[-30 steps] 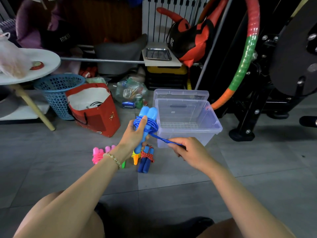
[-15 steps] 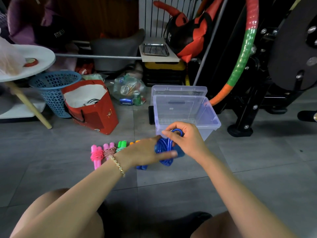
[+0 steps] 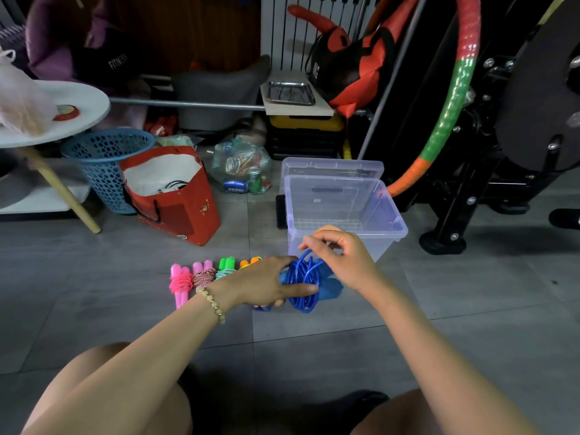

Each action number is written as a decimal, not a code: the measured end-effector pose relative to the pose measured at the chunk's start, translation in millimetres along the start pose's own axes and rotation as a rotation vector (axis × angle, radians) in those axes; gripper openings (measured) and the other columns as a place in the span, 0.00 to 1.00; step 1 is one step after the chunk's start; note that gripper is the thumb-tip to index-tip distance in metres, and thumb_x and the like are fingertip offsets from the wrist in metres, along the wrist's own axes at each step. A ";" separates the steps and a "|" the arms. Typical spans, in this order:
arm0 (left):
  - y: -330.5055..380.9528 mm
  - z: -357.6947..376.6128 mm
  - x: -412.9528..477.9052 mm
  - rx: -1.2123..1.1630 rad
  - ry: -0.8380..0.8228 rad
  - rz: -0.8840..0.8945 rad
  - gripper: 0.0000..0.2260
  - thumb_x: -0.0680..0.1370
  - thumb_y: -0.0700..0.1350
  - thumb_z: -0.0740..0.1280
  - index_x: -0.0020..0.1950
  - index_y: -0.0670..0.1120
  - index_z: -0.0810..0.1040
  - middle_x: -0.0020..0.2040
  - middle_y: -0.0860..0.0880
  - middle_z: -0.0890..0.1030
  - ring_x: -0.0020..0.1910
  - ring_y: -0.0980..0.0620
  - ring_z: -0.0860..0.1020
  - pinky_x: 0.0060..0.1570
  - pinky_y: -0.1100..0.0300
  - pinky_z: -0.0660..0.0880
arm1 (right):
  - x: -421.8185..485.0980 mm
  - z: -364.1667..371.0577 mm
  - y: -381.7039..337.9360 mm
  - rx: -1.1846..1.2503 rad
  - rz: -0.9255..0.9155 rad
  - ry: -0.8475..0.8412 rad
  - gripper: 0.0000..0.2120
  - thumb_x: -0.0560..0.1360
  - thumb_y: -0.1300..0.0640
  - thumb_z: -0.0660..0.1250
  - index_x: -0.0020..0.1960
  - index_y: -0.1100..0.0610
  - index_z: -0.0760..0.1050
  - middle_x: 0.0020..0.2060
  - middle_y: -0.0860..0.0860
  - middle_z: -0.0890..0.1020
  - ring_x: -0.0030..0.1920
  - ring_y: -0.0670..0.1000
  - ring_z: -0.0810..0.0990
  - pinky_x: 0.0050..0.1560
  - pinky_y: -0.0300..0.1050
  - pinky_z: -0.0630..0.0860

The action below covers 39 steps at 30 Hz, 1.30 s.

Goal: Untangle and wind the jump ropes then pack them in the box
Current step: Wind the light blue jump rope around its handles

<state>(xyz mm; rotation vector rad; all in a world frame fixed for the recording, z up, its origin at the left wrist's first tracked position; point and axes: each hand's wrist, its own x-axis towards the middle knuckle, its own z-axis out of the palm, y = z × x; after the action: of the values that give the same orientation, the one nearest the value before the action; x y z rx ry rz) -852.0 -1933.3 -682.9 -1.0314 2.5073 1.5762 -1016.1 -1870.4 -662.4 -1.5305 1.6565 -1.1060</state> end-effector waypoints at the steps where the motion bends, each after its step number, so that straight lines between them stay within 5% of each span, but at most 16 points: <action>1: -0.5 0.0 0.9 -0.021 0.024 -0.007 0.19 0.71 0.64 0.67 0.55 0.54 0.73 0.29 0.49 0.77 0.24 0.52 0.72 0.29 0.59 0.72 | -0.1 0.8 0.4 0.008 0.002 0.022 0.10 0.77 0.51 0.65 0.38 0.45 0.80 0.42 0.51 0.80 0.46 0.48 0.77 0.50 0.42 0.70; 5: 2.6 4.0 2.3 -0.069 0.077 -0.018 0.14 0.73 0.63 0.64 0.52 0.56 0.72 0.29 0.49 0.76 0.21 0.53 0.71 0.26 0.60 0.71 | -2.5 4.8 -1.9 0.014 0.030 0.090 0.06 0.75 0.45 0.65 0.49 0.45 0.79 0.49 0.43 0.78 0.53 0.42 0.73 0.53 0.31 0.64; 8: 5.1 6.4 4.1 -0.068 0.144 -0.032 0.14 0.74 0.63 0.63 0.51 0.54 0.72 0.30 0.48 0.77 0.20 0.54 0.71 0.24 0.63 0.70 | -5.7 6.3 -5.9 0.054 0.018 0.147 0.20 0.67 0.37 0.67 0.56 0.43 0.73 0.55 0.41 0.75 0.57 0.39 0.70 0.52 0.23 0.62; 14: 1.4 11.6 8.1 -0.009 0.337 -0.074 0.21 0.72 0.63 0.66 0.58 0.52 0.71 0.34 0.53 0.80 0.27 0.59 0.76 0.31 0.65 0.72 | -8.7 12.1 -5.1 0.073 0.172 0.235 0.24 0.69 0.47 0.73 0.61 0.45 0.66 0.61 0.45 0.65 0.64 0.44 0.64 0.59 0.34 0.63; 16: 3.7 13.1 9.3 0.023 0.367 -0.097 0.19 0.72 0.62 0.67 0.56 0.52 0.69 0.35 0.55 0.79 0.30 0.58 0.77 0.31 0.65 0.71 | -8.6 15.9 -6.3 0.117 0.175 0.170 0.23 0.70 0.48 0.72 0.62 0.44 0.68 0.62 0.45 0.65 0.61 0.37 0.64 0.55 0.26 0.62; 18: 5.4 13.9 10.4 0.082 0.348 -0.097 0.20 0.72 0.63 0.67 0.56 0.52 0.69 0.37 0.52 0.80 0.33 0.55 0.78 0.35 0.61 0.74 | -6.1 18.0 -4.3 0.120 0.134 0.129 0.17 0.71 0.52 0.72 0.58 0.46 0.73 0.60 0.45 0.69 0.56 0.30 0.67 0.52 0.20 0.63; 21: 5.1 12.6 10.7 0.081 0.321 -0.044 0.24 0.72 0.64 0.66 0.61 0.52 0.69 0.41 0.50 0.82 0.34 0.55 0.80 0.42 0.56 0.78 | -1.1 16.0 -0.7 0.221 0.176 0.142 0.08 0.73 0.54 0.71 0.51 0.51 0.80 0.52 0.41 0.77 0.52 0.32 0.74 0.53 0.27 0.68; 27: 13.6 7.0 4.5 -0.082 0.190 -0.014 0.19 0.76 0.62 0.60 0.59 0.49 0.69 0.35 0.50 0.81 0.26 0.56 0.75 0.28 0.63 0.73 | -1.4 11.3 -2.2 0.360 0.218 0.197 0.04 0.72 0.60 0.72 0.41 0.56 0.77 0.38 0.48 0.79 0.34 0.37 0.77 0.36 0.29 0.73; 32: 21.0 -3.9 2.0 -0.532 0.033 -0.292 0.37 0.77 0.67 0.39 0.46 0.45 0.80 0.37 0.45 0.82 0.31 0.51 0.76 0.33 0.60 0.73 | -0.7 10.7 -6.6 0.337 0.112 0.205 0.05 0.70 0.62 0.73 0.39 0.55 0.78 0.48 0.46 0.80 0.46 0.33 0.77 0.47 0.24 0.70; 36: 16.6 -6.1 1.4 -0.761 -0.179 -0.395 0.41 0.73 0.73 0.42 0.52 0.42 0.79 0.43 0.41 0.84 0.32 0.49 0.75 0.29 0.61 0.72 | -3.6 14.4 -7.5 0.324 0.024 0.127 0.06 0.69 0.63 0.73 0.39 0.52 0.80 0.54 0.49 0.79 0.57 0.41 0.77 0.57 0.31 0.71; 39: 27.2 -3.4 -2.7 -0.811 -0.129 -0.359 0.37 0.74 0.72 0.46 0.57 0.43 0.78 0.45 0.42 0.85 0.28 0.53 0.74 0.29 0.61 0.71 | -3.8 12.0 -11.7 0.376 -0.001 0.123 0.06 0.70 0.64 0.72 0.39 0.54 0.80 0.57 0.52 0.78 0.57 0.39 0.77 0.57 0.33 0.71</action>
<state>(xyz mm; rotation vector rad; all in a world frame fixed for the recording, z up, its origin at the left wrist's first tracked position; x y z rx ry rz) -863.1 -1927.1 -658.5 -1.2636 1.4549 2.4538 -999.7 -1868.4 -658.0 -1.2424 1.4227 -1.4425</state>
